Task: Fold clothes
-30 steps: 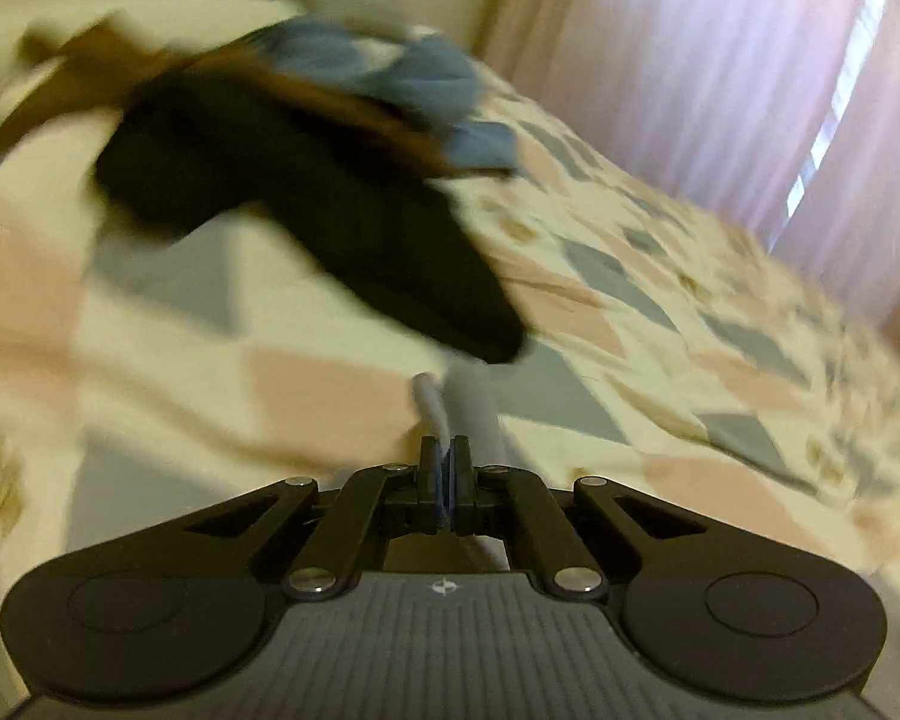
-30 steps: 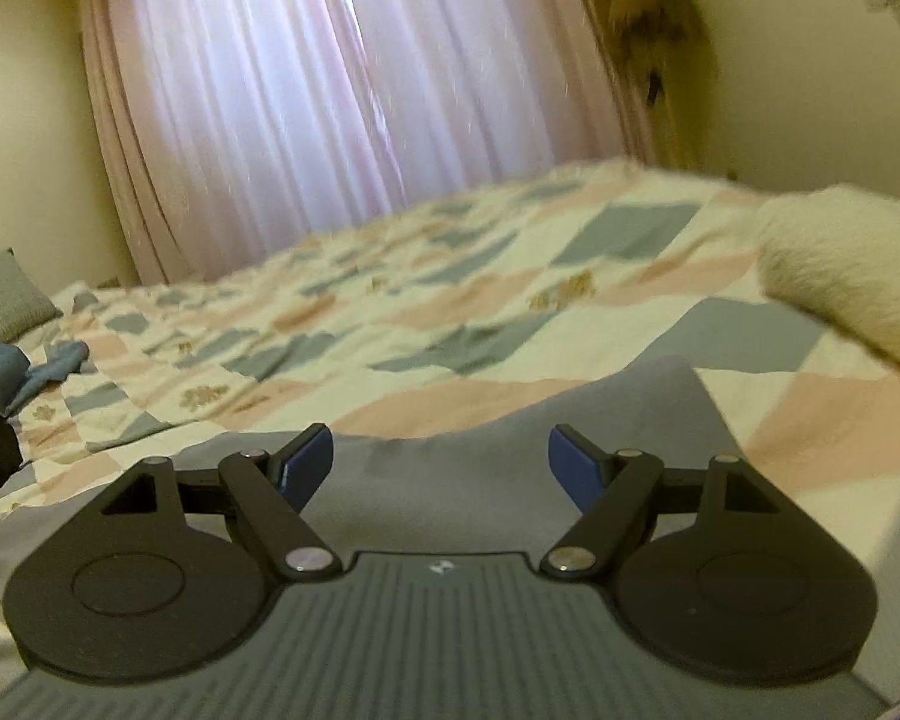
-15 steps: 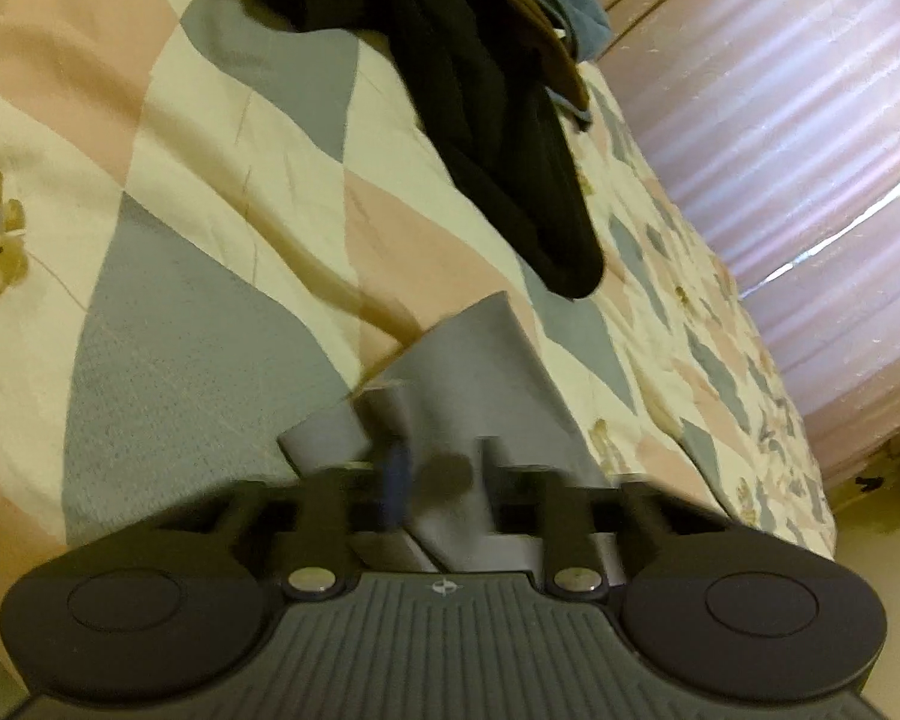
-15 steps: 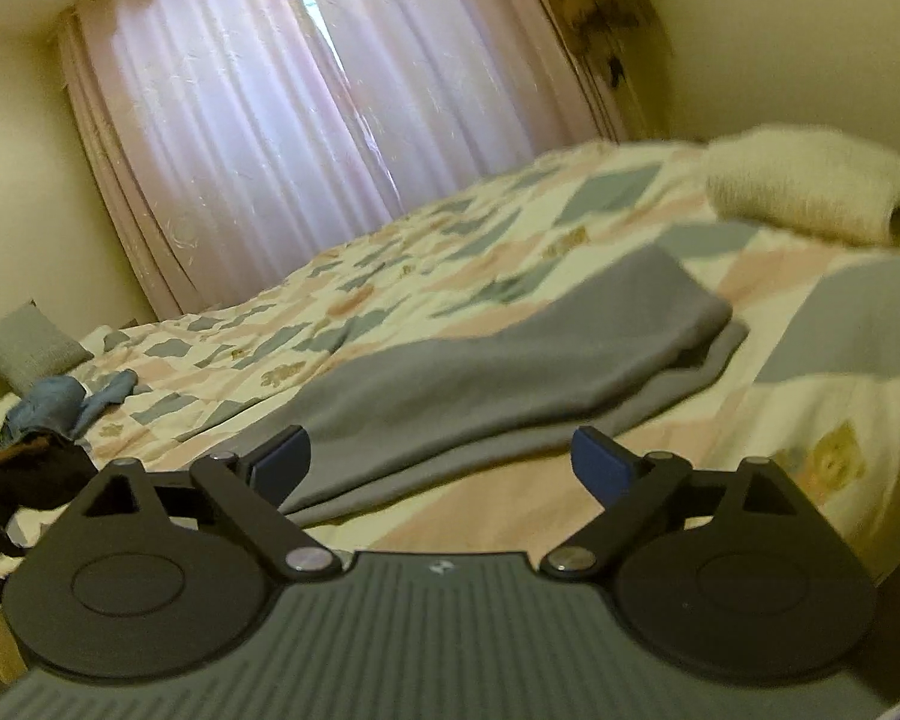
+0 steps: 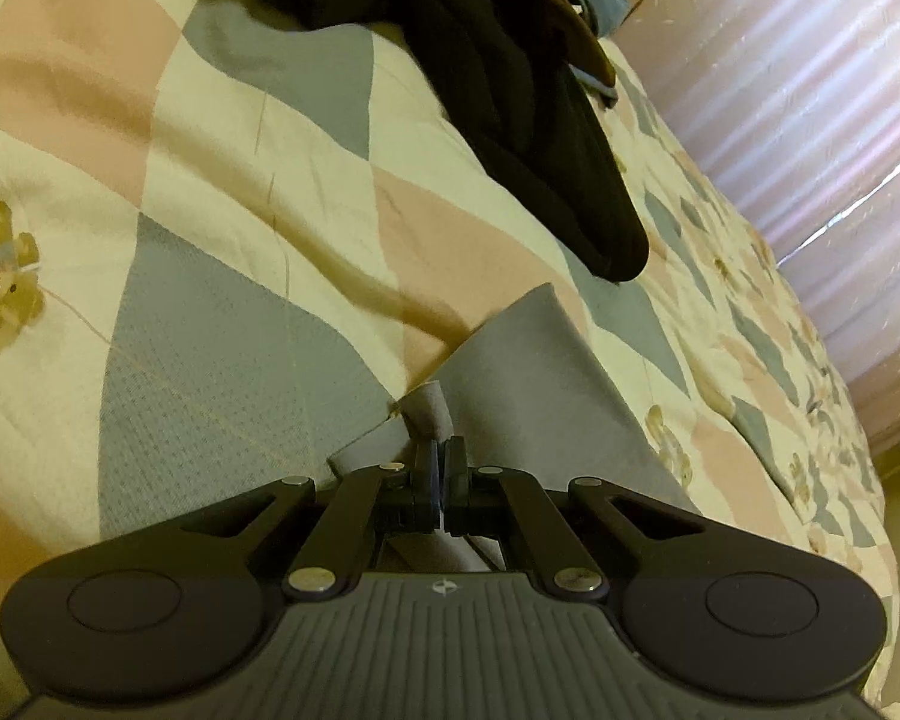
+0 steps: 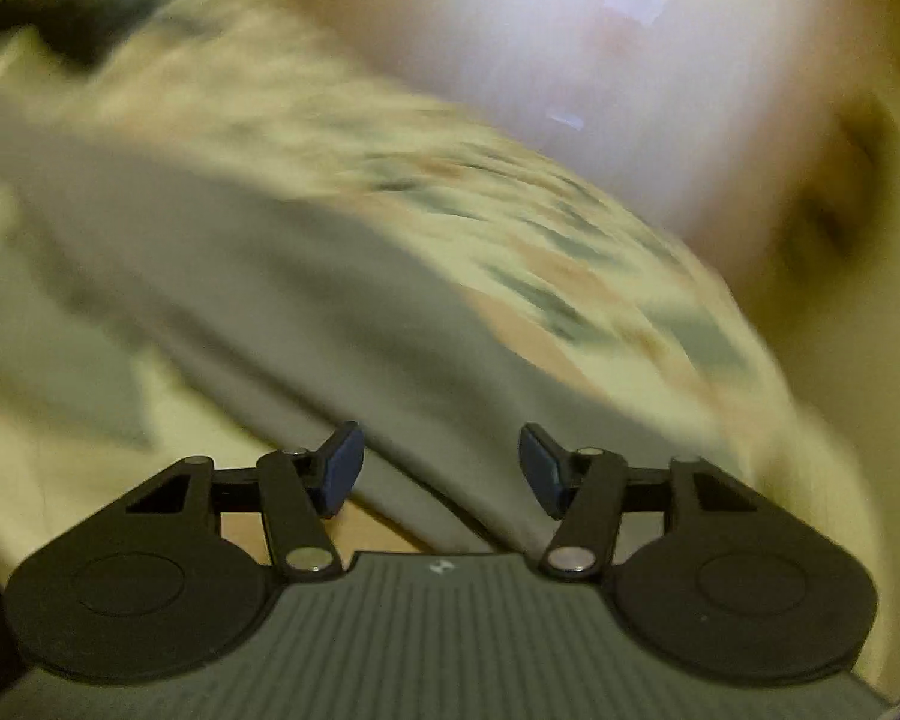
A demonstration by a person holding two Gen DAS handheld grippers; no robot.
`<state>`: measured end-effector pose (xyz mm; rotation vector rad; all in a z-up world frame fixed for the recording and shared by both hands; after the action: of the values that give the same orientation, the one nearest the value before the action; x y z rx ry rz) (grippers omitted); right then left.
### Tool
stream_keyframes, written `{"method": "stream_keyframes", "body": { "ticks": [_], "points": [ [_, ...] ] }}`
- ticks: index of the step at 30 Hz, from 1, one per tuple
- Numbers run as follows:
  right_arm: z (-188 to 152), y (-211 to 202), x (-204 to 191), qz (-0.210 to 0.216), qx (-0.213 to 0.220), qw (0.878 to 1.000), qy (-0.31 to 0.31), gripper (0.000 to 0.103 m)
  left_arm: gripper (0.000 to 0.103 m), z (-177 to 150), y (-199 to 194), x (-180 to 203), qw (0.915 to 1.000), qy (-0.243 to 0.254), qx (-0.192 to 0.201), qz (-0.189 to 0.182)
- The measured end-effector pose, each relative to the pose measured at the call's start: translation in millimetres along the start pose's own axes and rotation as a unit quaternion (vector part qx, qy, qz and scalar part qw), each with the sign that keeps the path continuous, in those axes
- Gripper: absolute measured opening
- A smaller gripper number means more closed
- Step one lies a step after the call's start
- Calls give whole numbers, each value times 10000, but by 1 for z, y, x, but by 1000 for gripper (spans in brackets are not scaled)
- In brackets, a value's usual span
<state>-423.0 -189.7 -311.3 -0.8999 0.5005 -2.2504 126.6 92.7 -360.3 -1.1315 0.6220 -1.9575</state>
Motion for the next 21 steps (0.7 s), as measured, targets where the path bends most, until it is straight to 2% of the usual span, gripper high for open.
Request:
{"method": "stream_keyframes", "body": {
  "ticks": [3,7,10,12,17,21],
  "points": [
    [8,24,-31,114,-132,9905,-1363,47,0,0,-2,0,10000,39,-19,25],
    [13,43,-39,261,-250,9789,-2011,39,0,2,-1,2,9997,231,-50,51],
    [15,52,-43,352,-335,9703,-2370,1,0,3,-3,4,9991,412,-10,13],
    [16,49,-44,282,-179,9674,-2509,0,0,6,-12,3,9987,500,83,-78],
    [28,28,-18,15,171,9849,-1725,0,0,14,-41,1,9961,698,437,-306],
    [28,20,-11,15,141,9900,-1407,0,0,10,-53,0,9931,953,607,-305]
  ]
}}
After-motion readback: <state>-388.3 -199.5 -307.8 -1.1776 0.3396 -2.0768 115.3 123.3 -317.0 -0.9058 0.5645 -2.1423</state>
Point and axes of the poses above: each gripper's, at about its wrist camera, not at the fingertips, and y roughly the way its jaws point, x to its right, z to its top, the point moved 1 cm from there along y, roughly the way its jaws point, and after that the axes turned 2 degrees about y, right-handed, at the moved point
